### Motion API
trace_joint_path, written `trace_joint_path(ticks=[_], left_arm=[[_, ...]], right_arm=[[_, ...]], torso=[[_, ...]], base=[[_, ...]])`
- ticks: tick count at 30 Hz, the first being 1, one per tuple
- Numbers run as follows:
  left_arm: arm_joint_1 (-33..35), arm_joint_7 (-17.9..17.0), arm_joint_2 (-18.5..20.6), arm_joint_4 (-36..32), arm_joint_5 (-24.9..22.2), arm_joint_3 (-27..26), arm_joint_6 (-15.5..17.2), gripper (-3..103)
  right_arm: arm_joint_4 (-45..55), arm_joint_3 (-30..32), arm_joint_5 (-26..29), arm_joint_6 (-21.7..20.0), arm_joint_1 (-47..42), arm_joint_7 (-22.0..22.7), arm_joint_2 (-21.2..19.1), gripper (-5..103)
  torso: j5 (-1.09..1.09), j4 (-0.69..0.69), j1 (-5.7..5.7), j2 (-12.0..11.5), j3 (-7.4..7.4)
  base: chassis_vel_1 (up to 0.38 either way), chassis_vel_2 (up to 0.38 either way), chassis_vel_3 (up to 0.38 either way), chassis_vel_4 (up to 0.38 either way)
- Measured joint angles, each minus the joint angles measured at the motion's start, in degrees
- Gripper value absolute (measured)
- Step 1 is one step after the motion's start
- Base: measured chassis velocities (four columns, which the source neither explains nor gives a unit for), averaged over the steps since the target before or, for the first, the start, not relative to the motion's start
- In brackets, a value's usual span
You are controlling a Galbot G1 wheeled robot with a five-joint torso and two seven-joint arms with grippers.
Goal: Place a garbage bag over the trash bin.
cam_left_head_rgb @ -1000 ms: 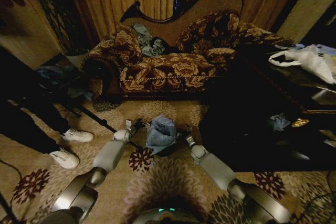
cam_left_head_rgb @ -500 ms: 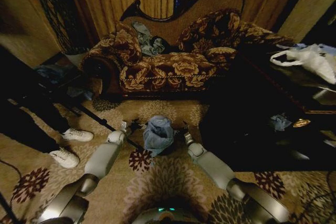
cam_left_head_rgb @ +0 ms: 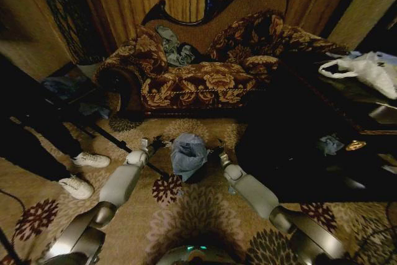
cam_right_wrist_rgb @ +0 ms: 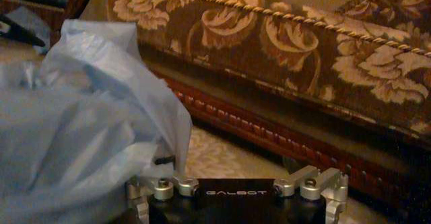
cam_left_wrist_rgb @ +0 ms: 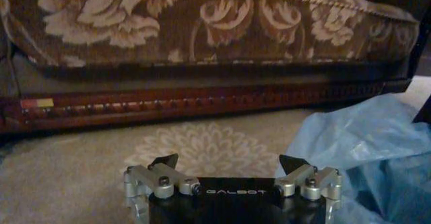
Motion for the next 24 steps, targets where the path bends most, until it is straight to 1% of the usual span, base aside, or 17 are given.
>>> trace_joint_path(ticks=[2, 3, 5, 6, 7, 8, 11, 12, 13, 14, 15, 16, 17, 20, 21, 22, 24], left_arm=[[0.7, 0.12, 0.46, -1.81, -0.54, -0.68, 0.4, 100], [1.06, 0.13, 0.79, -2.82, -0.85, -1.16, 0.63, 100], [1.22, 0.2, 1.35, -3.15, -1.37, -1.26, 0.69, 100], [1.22, 0.2, 1.35, -3.15, -1.37, -1.26, 0.69, 100], [1.29, 0.28, 1.64, -3.19, -1.67, -1.24, 0.72, 100], [1.29, 0.28, 1.64, -3.19, -1.67, -1.24, 0.72, 100], [1.31, 0.54, 1.81, -2.97, -1.82, -1.09, 0.67, 100], [1.32, 0.57, 1.69, -2.79, -1.82, -1.04, 0.59, 100], [1.32, 0.57, 1.69, -2.79, -1.82, -1.04, 0.59, 100], [1.32, 0.6, 1.55, -2.59, -1.79, -0.97, 0.45, 100], [1.39, 0.63, 1.44, -2.4, -1.74, -0.92, 0.23, 100], [1.39, 0.63, 1.44, -2.4, -1.74, -0.92, 0.23, 100], [1.45, 0.64, 1.41, -2.33, -1.73, -0.88, 0.14, 100], [1.47, 0.77, 1.42, -2.09, -1.82, -0.85, -0.07, 100], [1.47, 0.77, 1.42, -2.09, -1.82, -0.85, -0.07, 100], [1.41, 0.8, 1.51, -2.09, -2.09, -0.85, -0.06, 100], [1.35, 0.77, 1.74, -2.23, -2.43, -0.88, 0.02, 100]], right_arm=[[0.94, -0.2, 2.1, -0.32, 0.4, -0.85, -0.87, 100], [2.32, -0.28, 5.09, -1.12, 0.56, -1.52, -1.53, 100], [3.82, -0.19, 9.12, -2.49, 0.66, -2.16, -2.21, 100], [3.82, -0.19, 9.12, -2.49, 0.66, -2.16, -2.21, 100], [4.17, 0.04, 11.08, -3.19, 0.72, -2.77, -2.51, 100], [4.17, 0.04, 11.08, -3.19, 0.72, -2.77, -2.51, 100], [3.86, 0.98, 14.35, -4.83, 0.84, -4.79, -2.97, 100], [3.85, 1.41, 15.93, -5.9, 0.91, -4.8, -2.95, 100], [3.85, 1.41, 15.93, -5.9, 0.91, -4.8, -2.95, 100], [3.84, 1.81, 17.21, -6.71, 0.99, -4.7, -2.92, 100], [4.11, 2.35, 19.23, -8.39, 1.16, -4.54, -3.02, 100], [4.11, 2.35, 19.23, -8.39, 1.16, -4.54, -3.02, 100], [4.65, 2.42, 20.64, -9.33, 1.22, -4.41, -3.27, 100], [9.31, 2.32, 28.15, -14.27, 0.98, -2.86, -5.16, 100], [9.31, 2.32, 28.15, -14.27, 0.98, -2.86, -5.16, 100], [11.81, 2.32, 31.07, -15.97, 0.48, -1.83, -5.84, 100], [14.31, 2.52, 33.54, -17.85, -0.13, -0.76, -6.45, 100]], torso=[[0.0, 0.0, 0.0, 0.0, 0.0], [0.0, 0.0, 0.0, 0.0, -0.01], [0.02, 0.0, -0.01, 0.0, -0.01], [0.02, 0.0, -0.01, 0.0, -0.01], [0.01, 0.01, -0.01, 0.0, -0.01], [0.01, 0.01, -0.01, 0.0, -0.01], [0.01, 0.0, -0.01, 0.0, -0.01], [0.01, 0.0, -0.01, 0.0, -0.01], [0.01, 0.0, -0.01, 0.0, -0.01], [0.01, -0.01, -0.01, 0.0, -0.01], [0.0, -0.01, -0.01, 0.0, -0.01], [0.0, -0.01, -0.01, 0.0, -0.01], [0.0, -0.01, -0.01, 0.0, -0.01], [0.0, 0.0, -0.01, 0.0, -0.01], [0.0, 0.0, -0.01, 0.0, -0.01], [0.0, -0.01, -0.01, 0.0, 0.0], [0.0, -0.01, -0.01, 0.0, -0.01]], base=[[0.0, 0.0, 0.0, 0.0], [0.0, 0.0, 0.0, 0.0], [0.0, 0.0, 0.0, 0.0], [0.0, 0.0, 0.0, 0.0], [0.0, 0.0, 0.0, 0.0], [0.0, 0.0, 0.0, 0.0], [0.0, 0.0, 0.0, 0.0], [0.0, 0.0, 0.0, 0.0], [0.0, 0.0, 0.0, 0.0], [0.0, 0.0, 0.0, 0.0], [0.0, 0.0, 0.0, 0.0], [0.0, 0.0, 0.0, 0.0], [0.0, 0.0, 0.0, 0.0], [0.0, 0.0, 0.0, 0.0], [0.0, 0.0, 0.0, 0.0], [0.0, 0.0, 0.0, 0.0], [0.0, 0.0, 0.0, 0.0]])
